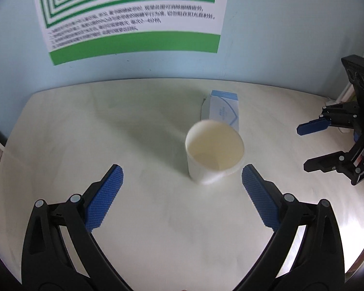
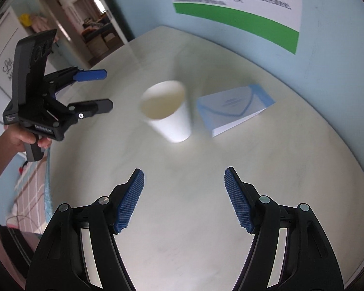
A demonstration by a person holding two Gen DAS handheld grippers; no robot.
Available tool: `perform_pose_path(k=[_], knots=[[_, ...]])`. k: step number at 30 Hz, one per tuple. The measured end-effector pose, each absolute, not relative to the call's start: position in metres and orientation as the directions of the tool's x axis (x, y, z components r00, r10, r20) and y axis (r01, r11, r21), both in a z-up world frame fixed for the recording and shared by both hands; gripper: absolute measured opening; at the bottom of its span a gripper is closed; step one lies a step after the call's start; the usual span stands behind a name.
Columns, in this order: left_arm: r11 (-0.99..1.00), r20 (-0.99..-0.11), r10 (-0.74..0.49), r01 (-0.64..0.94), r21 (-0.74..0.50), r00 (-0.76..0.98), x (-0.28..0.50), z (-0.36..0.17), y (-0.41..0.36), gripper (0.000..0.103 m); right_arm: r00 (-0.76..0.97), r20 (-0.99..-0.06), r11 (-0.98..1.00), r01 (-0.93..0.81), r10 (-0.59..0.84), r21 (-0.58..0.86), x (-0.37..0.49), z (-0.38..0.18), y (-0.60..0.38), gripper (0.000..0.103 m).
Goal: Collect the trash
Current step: 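Move both grippers back over the table toward the paper cup and box, then grasp the white paper cup with the left gripper while the right grasps the white box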
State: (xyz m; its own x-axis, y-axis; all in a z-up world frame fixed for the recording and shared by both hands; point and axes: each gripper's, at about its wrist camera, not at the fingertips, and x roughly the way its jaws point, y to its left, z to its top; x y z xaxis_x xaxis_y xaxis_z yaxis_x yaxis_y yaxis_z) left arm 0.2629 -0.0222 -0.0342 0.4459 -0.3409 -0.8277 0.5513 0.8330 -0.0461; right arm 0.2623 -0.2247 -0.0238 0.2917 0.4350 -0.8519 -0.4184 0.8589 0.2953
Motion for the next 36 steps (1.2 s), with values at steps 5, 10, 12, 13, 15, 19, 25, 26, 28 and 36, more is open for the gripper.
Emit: perform_pose_path(k=[5, 10, 12, 13, 15, 19, 25, 26, 28, 36], knots=[[0.826, -0.871, -0.321, 0.560, -0.065, 0.373, 0.300, -0.063, -0.042, 0.088, 0.286, -0.853, 0.879, -0.336, 0.437, 0.338, 0.305, -0.048, -0.237, 0.070], [0.824, -0.910, -0.310, 0.555, -0.112, 0.276, 0.322, -0.090, -0.048, 0.061, 0.260, -0.847, 0.882, -0.227, 0.463, 0.413, 0.341, -0.073, -0.239, 0.071], [0.812, -0.923, -0.292, 0.575, -0.101, 0.250, 0.322, -0.099, -0.050, 0.047, 0.257, -0.844, 0.881, -0.189, 0.471, 0.434, 0.350, -0.079, -0.237, 0.072], [0.806, -0.924, -0.294, 0.583, -0.103, 0.243, 0.322, -0.102, -0.050, 0.037, 0.253, -0.842, 0.879, -0.169, 0.477, 0.447, 0.354, -0.081, -0.236, 0.072], [0.798, -0.930, -0.282, 0.595, -0.092, 0.234, 0.320, -0.107, -0.049, 0.020, 0.246, -0.840, 0.875, -0.143, 0.484, 0.462, 0.360, -0.084, -0.230, 0.073], [0.801, -0.933, -0.288, 0.588, -0.110, 0.217, 0.316, -0.115, -0.034, 0.004, 0.215, -0.865, 0.891, -0.121, 0.454, 0.437, 0.372, -0.093, -0.213, 0.076], [0.836, -0.929, -0.283, 0.536, -0.116, 0.240, 0.306, -0.112, 0.012, 0.001, 0.205, -0.887, 0.909, -0.042, 0.414, 0.415, 0.385, -0.101, -0.194, 0.077], [0.842, -0.929, -0.282, 0.526, -0.119, 0.240, 0.305, -0.111, 0.020, 0.001, 0.202, -0.895, 0.916, -0.040, 0.399, 0.399, 0.389, -0.102, -0.187, 0.077], [0.855, -0.929, -0.276, 0.504, -0.121, 0.244, 0.299, -0.109, 0.038, 0.001, 0.205, -0.906, 0.929, -0.058, 0.369, 0.366, 0.392, -0.103, -0.177, 0.077], [0.902, -0.934, -0.239, 0.416, -0.112, 0.266, 0.272, -0.104, 0.102, 0.001, 0.153, -0.949, 0.955, -0.150, 0.276, 0.254, 0.392, -0.107, -0.139, 0.077]])
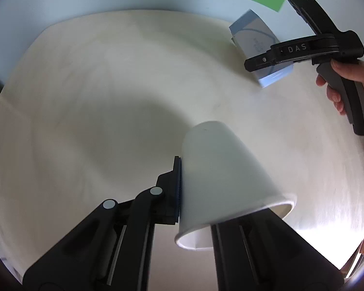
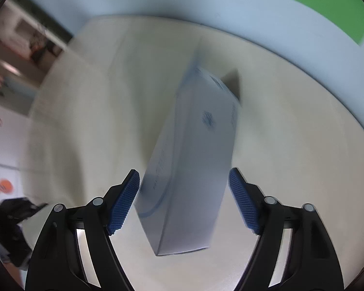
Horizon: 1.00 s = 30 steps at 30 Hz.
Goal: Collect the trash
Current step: 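Grasp the white paper cup with the left gripper while the right grasps the white box, then carry cup and box to the wastebasket and open both grippers over it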
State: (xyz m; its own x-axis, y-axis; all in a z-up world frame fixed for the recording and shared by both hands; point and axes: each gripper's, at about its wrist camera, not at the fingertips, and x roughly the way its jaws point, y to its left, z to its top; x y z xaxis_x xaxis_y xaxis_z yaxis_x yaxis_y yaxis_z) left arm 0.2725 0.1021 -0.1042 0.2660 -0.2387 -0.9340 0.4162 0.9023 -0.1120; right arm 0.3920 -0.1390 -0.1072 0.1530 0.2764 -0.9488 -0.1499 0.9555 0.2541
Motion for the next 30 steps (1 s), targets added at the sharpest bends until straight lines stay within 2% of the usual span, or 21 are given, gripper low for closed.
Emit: perform_pose_path(k=[2, 3, 4, 5, 14, 20, 30], knots=[[0.913, -0.934, -0.230, 0.393, -0.110, 0.272, 0.264, -0.102, 0.117, 0.001, 0.154, -0.950, 0.954, -0.168, 0.273, 0.247, 0.391, -0.106, -0.131, 0.073], [0.920, -0.935, -0.224, 0.377, -0.109, 0.275, 0.259, -0.101, 0.126, 0.001, 0.154, -0.954, 0.954, -0.193, 0.259, 0.228, 0.390, -0.105, -0.124, 0.052], [0.923, -0.935, -0.221, 0.368, -0.110, 0.277, 0.256, -0.101, 0.131, 0.001, 0.142, -0.957, 0.953, -0.210, 0.251, 0.219, 0.388, -0.105, -0.120, 0.040], [0.927, -0.935, -0.220, 0.357, -0.111, 0.279, 0.252, -0.099, 0.138, 0.001, 0.131, -0.958, 0.947, -0.231, 0.256, 0.222, 0.386, -0.105, -0.115, 0.035], [0.962, -0.923, -0.198, 0.247, -0.118, 0.331, 0.200, -0.084, 0.181, 0.001, 0.119, -0.930, 0.866, -0.420, 0.348, 0.271, 0.336, -0.065, -0.071, 0.035], [0.984, -0.924, -0.128, 0.160, -0.075, 0.359, 0.160, -0.067, 0.230, 0.001, 0.068, -0.912, 0.766, -0.570, 0.405, 0.297, 0.285, -0.036, -0.015, 0.035], [0.998, -0.914, -0.004, -0.061, -0.031, 0.405, 0.067, -0.044, 0.330, 0.001, -0.090, -0.897, 0.508, -0.798, 0.433, 0.325, 0.199, -0.013, 0.131, 0.035]])
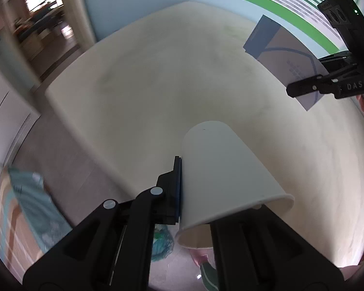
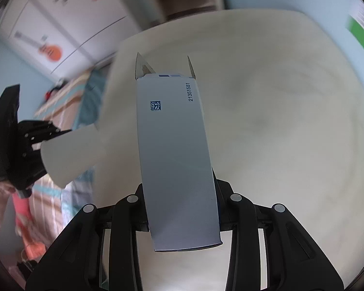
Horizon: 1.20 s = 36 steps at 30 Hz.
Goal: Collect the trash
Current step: 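Carry cup and box to the wastebasket and open both grippers over it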
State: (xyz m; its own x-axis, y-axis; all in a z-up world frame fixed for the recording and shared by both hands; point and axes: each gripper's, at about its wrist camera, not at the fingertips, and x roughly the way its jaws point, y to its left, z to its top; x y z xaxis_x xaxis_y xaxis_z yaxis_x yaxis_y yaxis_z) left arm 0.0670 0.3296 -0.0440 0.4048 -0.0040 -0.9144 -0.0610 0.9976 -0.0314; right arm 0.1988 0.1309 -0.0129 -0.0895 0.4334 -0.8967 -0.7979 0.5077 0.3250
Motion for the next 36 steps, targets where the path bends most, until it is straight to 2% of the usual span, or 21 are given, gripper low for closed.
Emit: perform_pose_path(k=[9, 16, 28, 36], knots=[[0.961, -0.915, 0.098, -0.275, -0.014, 0.392, -0.030, -0.043, 0.399, 0.001, -0.215, -0.883, 0.300, -0.885, 0.416, 0.357, 0.141, -0.014, 0.260, 0.035], [0.921, -0.933, 0.128, -0.390, -0.015, 0.337, -0.091, -0.062, 0.433, 0.001, -0.314, -0.879, 0.157, -0.908, 0.358, 0.388, 0.074, -0.023, 0.333, 0.035], [0.868, -0.968, 0.051, -0.490, -0.078, 0.245, -0.167, -0.125, 0.470, 0.001, -0.428, -0.884, 0.048, -0.895, 0.188, 0.443, -0.012, -0.083, 0.398, 0.035], [0.857, -0.976, -0.013, -0.500, -0.123, 0.217, -0.175, -0.161, 0.474, 0.001, -0.430, -0.899, 0.050, -0.899, 0.080, 0.435, -0.041, -0.126, 0.415, 0.035]])
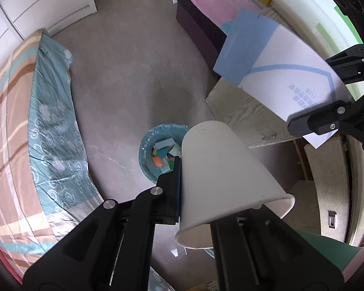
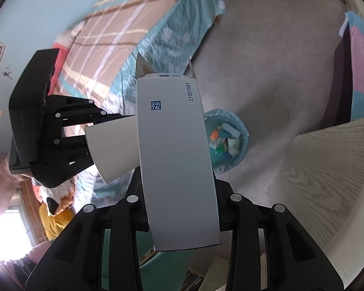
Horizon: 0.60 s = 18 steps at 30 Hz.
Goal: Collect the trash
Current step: 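Carry cup and box to the wastebasket and open both grippers over it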
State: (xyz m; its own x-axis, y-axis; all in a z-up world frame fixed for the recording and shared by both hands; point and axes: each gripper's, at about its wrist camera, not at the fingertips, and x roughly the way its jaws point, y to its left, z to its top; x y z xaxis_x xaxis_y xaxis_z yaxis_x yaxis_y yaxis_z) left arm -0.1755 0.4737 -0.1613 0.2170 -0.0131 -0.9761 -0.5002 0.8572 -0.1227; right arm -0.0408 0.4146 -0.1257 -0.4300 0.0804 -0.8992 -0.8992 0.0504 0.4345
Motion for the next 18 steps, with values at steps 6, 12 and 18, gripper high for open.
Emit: perform_pose_path(k=[6, 12, 18], knots=[[0.845, -0.984, -0.063, -0.515, -0.142, 0.168, -0.182, -0.201, 0.485, 0.001, -0.429, -0.903, 0.093, -0.900, -0.015, 0.426, -0.053, -0.175, 0.423, 0.035], [0.836, -0.982, -0.116, -0.520, -0.177, 0.148, -0.186, -0.235, 0.496, 0.001, -0.452, -0.889, 0.130, -0.888, -0.072, 0.441, -0.067, -0.223, 0.435, 0.036], [0.833, -0.983, -0.146, -0.522, -0.181, 0.108, -0.182, -0.274, 0.503, 0.004, -0.463, -0.882, 0.177, -0.879, -0.090, 0.443, -0.067, -0.260, 0.447, 0.038]])
